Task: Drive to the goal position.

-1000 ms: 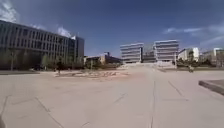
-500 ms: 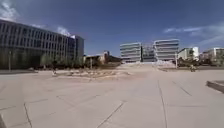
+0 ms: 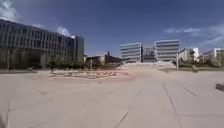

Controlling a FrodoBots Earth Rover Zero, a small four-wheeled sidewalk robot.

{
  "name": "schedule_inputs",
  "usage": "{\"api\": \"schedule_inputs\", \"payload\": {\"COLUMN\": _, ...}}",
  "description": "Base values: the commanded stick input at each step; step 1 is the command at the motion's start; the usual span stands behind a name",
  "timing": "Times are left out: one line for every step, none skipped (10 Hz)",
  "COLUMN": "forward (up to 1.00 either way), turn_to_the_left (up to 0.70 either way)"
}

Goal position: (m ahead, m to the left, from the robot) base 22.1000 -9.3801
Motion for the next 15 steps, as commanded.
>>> {"api": "schedule_inputs", "payload": {"forward": 0.69, "turn_to_the_left": -0.01}}
{"api": "schedule_inputs", "payload": {"forward": 0.69, "turn_to_the_left": -0.01}}
{"api": "schedule_inputs", "payload": {"forward": 0.68, "turn_to_the_left": -0.01}}
{"api": "schedule_inputs", "payload": {"forward": 0.68, "turn_to_the_left": -0.01}}
{"api": "schedule_inputs", "payload": {"forward": 0.69, "turn_to_the_left": -0.01}}
{"api": "schedule_inputs", "payload": {"forward": 0.69, "turn_to_the_left": -0.01}}
{"api": "schedule_inputs", "payload": {"forward": 0.69, "turn_to_the_left": -0.01}}
{"api": "schedule_inputs", "payload": {"forward": 0.68, "turn_to_the_left": -0.01}}
{"api": "schedule_inputs", "payload": {"forward": 0.68, "turn_to_the_left": -0.01}}
{"api": "schedule_inputs", "payload": {"forward": 0.68, "turn_to_the_left": -0.01}}
{"api": "schedule_inputs", "payload": {"forward": 0.68, "turn_to_the_left": -0.01}}
{"api": "schedule_inputs", "payload": {"forward": 0.67, "turn_to_the_left": -0.01}}
{"api": "schedule_inputs", "payload": {"forward": 0.67, "turn_to_the_left": -0.01}}
{"api": "schedule_inputs", "payload": {"forward": 0.67, "turn_to_the_left": -0.01}}
{"api": "schedule_inputs", "payload": {"forward": 0.67, "turn_to_the_left": -0.01}}
